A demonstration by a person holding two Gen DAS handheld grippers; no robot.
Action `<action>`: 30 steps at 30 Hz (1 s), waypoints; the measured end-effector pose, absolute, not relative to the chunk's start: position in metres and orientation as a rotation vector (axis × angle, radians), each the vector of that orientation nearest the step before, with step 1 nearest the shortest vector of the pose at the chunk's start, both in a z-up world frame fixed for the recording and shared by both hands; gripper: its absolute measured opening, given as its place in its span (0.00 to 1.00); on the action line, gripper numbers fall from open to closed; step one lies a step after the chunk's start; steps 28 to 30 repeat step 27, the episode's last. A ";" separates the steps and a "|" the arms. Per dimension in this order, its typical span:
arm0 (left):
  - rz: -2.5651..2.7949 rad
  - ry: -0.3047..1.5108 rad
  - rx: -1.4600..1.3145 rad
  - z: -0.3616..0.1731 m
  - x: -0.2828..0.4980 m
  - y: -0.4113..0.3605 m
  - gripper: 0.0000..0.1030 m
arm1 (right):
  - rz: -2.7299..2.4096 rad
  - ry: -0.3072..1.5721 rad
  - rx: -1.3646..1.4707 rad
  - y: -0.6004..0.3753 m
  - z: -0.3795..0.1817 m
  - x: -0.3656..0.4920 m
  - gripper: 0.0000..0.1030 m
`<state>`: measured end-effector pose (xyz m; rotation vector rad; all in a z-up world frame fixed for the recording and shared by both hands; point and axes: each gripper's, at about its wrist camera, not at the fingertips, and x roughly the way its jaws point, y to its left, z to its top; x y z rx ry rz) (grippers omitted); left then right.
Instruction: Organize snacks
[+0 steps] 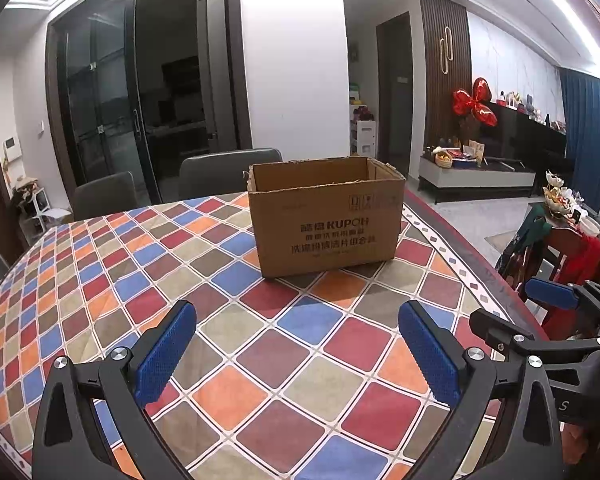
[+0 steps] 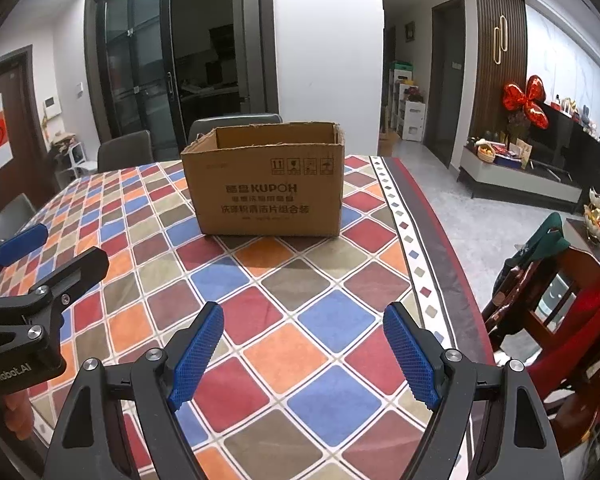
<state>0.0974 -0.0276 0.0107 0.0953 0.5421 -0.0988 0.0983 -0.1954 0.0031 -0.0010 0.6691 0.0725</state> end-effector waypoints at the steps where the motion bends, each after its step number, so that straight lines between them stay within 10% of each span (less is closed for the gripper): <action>1: -0.098 0.541 0.094 0.010 0.097 -0.028 1.00 | 0.072 0.669 -0.001 -0.195 0.003 0.098 0.80; 30: -0.097 0.543 0.084 0.008 0.095 -0.022 1.00 | 0.079 0.672 -0.013 -0.191 0.004 0.097 0.80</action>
